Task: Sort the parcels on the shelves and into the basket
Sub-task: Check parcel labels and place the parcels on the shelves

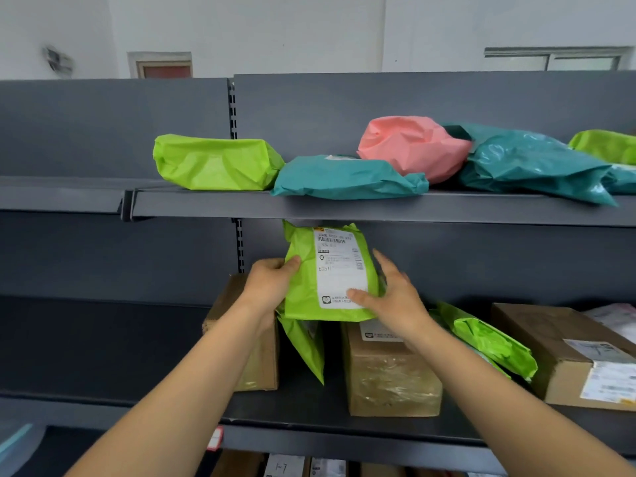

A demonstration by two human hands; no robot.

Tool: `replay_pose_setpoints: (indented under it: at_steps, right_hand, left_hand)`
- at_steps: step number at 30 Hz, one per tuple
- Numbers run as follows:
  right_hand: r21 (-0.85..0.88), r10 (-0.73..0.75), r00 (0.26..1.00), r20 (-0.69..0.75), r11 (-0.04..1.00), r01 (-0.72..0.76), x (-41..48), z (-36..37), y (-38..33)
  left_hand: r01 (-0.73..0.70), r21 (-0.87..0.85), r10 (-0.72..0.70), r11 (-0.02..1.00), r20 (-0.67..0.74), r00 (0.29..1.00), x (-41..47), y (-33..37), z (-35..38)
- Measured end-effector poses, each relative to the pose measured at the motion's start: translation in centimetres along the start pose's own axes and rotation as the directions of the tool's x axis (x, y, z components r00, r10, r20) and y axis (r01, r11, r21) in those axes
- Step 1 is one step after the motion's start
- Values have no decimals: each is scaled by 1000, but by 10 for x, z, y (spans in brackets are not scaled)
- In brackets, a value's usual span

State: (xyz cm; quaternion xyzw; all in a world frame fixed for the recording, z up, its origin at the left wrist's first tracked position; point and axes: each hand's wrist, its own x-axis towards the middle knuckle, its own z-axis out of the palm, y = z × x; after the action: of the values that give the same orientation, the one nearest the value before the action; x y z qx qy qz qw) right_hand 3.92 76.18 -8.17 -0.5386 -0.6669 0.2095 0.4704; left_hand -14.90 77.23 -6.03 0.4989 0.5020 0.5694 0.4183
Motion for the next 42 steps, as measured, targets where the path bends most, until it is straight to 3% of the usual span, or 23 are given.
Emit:
replay_pose_setpoints:
  at_steps: [6, 9, 10, 11, 12, 13, 14, 15, 16, 19, 22, 29, 32, 34, 36, 39, 42]
  right_hand:
    - [-347, -201, 958, 206, 900, 264, -4, -3, 4]
    - [-411, -260, 964, 54, 874, 259, 1, 7, 5]
    - [-390, -240, 970, -33, 897, 209, 2, 8, 2]
    - [-356, -194, 976, -96, 923, 148, 3, 8, 0]
    - [-328, -147, 980, -137, 940, 95, 5, 7, -1]
    - [-318, -116, 979, -166, 946, 58, 5, 6, -1]
    - [-308, -100, 976, -191, 951, 38, 5, 5, -1]
    - [-299, -99, 972, -215, 954, 31, 5, 4, 0]
    - [-285, -96, 969, -227, 958, 28, 5, 4, 1]
    - [-260, -63, 974, -216, 966, 5, 7, 5, 6]
    - [-261, -45, 975, -219, 965, -14, 6, 5, 8]
    - [-285, -111, 948, -297, 958, 23, 4, 11, 2]
    - [-373, -163, 952, -260, 926, 56, -1, 22, -7]
    - [-570, -154, 982, -113, 820, 63, -4, 36, -13]
    - [-769, -115, 992, 60, 628, 120, -7, 53, -17]
    - [-901, -52, 979, 196, 385, 200, -7, 74, -22]
    - [-932, 21, 968, 251, 274, 236, -3, 88, -28]
  left_hand:
    - [30, -112, -29, 993, 16, 999, 3, 4, 12]
    - [11, -163, -4, 987, 44, 999, 3, 7, 13]
    - [-7, -123, 12, 992, 38, 999, 5, 5, 10]
    - [-54, 22, 54, 998, 15, 998, 8, 3, 5]
    - [-123, 291, 128, 949, 3, 992, 12, -1, -2]
    - [-161, 606, 188, 779, 19, 982, 15, -5, -8]
    - [-152, 836, 207, 527, 48, 977, 14, -10, -12]
    - [-121, 944, 177, 308, 68, 982, 13, -15, -14]
    - [-89, 981, 120, 172, 68, 990, 12, -20, -14]
    - [-33, 998, 71, 47, 29, 997, 12, -32, -8]
    - [-18, 998, 160, 54, 9, 987, 17, -37, -7]
    - [-84, 994, 192, 70, 69, 979, 16, -48, -9]
    - [-157, 970, 246, 186, 108, 963, 11, -49, -15]
    - [-212, 930, 310, 302, 115, 944, 9, -48, -23]
    - [-237, 903, 364, 358, 99, 926, 6, -48, -36]
    - [-213, 903, 370, 372, 66, 927, 4, -48, -59]
    - [-154, 923, 304, 354, 42, 952, 0, -51, -78]
